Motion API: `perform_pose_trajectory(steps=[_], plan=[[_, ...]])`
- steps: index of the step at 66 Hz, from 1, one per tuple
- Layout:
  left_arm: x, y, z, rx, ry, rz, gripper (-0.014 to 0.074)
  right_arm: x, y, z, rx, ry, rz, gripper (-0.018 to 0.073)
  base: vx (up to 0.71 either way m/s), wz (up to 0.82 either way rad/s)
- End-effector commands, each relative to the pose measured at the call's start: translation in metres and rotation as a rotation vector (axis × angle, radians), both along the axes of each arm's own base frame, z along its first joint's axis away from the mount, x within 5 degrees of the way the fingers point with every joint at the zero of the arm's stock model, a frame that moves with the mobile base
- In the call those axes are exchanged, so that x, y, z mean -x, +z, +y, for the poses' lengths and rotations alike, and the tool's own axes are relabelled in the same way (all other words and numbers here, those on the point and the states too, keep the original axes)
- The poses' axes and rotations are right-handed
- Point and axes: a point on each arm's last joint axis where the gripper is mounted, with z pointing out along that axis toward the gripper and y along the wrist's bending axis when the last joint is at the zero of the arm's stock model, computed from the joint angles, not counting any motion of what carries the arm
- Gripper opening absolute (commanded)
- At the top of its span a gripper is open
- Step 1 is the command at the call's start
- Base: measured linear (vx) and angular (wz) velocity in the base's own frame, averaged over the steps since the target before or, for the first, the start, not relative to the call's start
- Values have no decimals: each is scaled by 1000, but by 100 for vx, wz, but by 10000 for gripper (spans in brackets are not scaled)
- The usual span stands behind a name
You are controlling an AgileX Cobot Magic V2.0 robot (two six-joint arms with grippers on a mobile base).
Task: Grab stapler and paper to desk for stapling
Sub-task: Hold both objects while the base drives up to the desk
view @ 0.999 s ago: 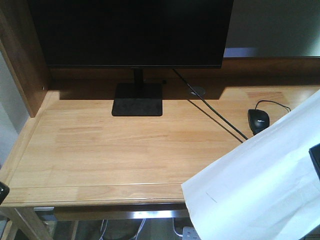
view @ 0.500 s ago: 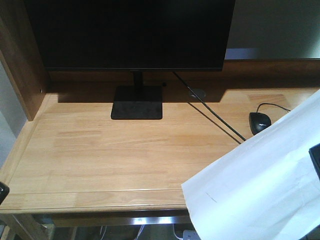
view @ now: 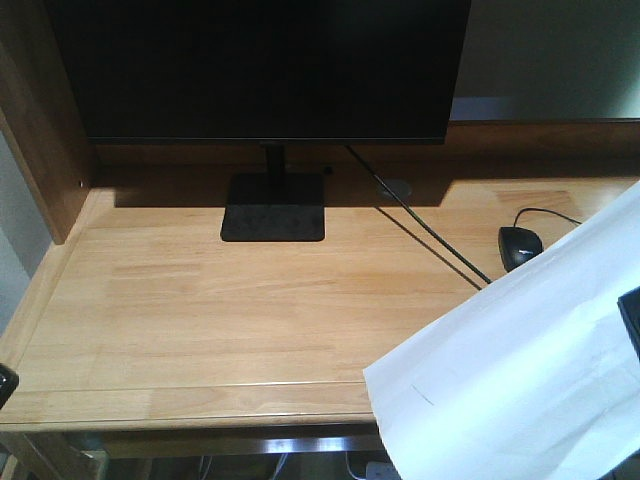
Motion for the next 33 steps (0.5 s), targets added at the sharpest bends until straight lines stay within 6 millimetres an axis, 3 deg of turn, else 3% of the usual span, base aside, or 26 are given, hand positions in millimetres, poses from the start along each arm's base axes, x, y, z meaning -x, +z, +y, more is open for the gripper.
perform_pose_trajectory(steps=[1, 33], plan=[[0, 20, 0, 61, -1, -122, -7, 3, 3, 0, -17, 9, -50, -5, 0, 0], [0, 20, 0, 61, -1, -122, -7, 3, 3, 0, -18, 9, -51, -5, 0, 0]])
